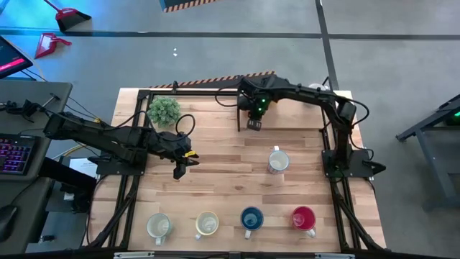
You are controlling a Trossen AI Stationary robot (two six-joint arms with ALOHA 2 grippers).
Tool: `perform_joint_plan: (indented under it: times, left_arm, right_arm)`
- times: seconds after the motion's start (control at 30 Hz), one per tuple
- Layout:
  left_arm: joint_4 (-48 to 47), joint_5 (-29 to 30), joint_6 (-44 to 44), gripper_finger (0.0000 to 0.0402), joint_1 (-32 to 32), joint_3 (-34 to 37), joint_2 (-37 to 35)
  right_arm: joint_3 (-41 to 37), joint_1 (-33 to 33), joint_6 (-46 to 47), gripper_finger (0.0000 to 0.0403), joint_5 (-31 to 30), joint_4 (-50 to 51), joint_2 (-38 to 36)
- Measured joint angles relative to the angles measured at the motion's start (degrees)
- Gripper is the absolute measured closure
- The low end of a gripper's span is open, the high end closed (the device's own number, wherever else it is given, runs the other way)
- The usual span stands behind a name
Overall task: Place coffee mugs
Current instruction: Put the orange mug on the shelf
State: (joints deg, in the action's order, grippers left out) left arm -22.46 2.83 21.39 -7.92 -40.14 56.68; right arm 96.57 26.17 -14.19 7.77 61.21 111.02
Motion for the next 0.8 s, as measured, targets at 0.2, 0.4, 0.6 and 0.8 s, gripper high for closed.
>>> perform_joint_plan:
  times: [0.2,0.4,0.6,0.8]
  left_arm:
    - [0.0,0.0,0.0,0.0282,0.0,0.0,0.0]
    - [0.0,0.0,0.0,0.0282,0.0,0.0,0.0]
    - [0.0,0.0,0.0,0.0282,0.0,0.0,0.0]
    - [0.0,0.0,0.4,0.0282,0.0,0.0,0.0]
  right_arm:
    - [0.0,1.1,-0.4,0.0403,0.0,-0.6,0.0]
    - [0.0,1.7,-0.7,0.0403,0.0,-2.3,0.0]
    - [0.0,2.9,-0.9,0.0403,0.2,-3.6,0.0]
    - [0.0,4.1,-0.9,0.0403,0.2,-3.6,0.0]
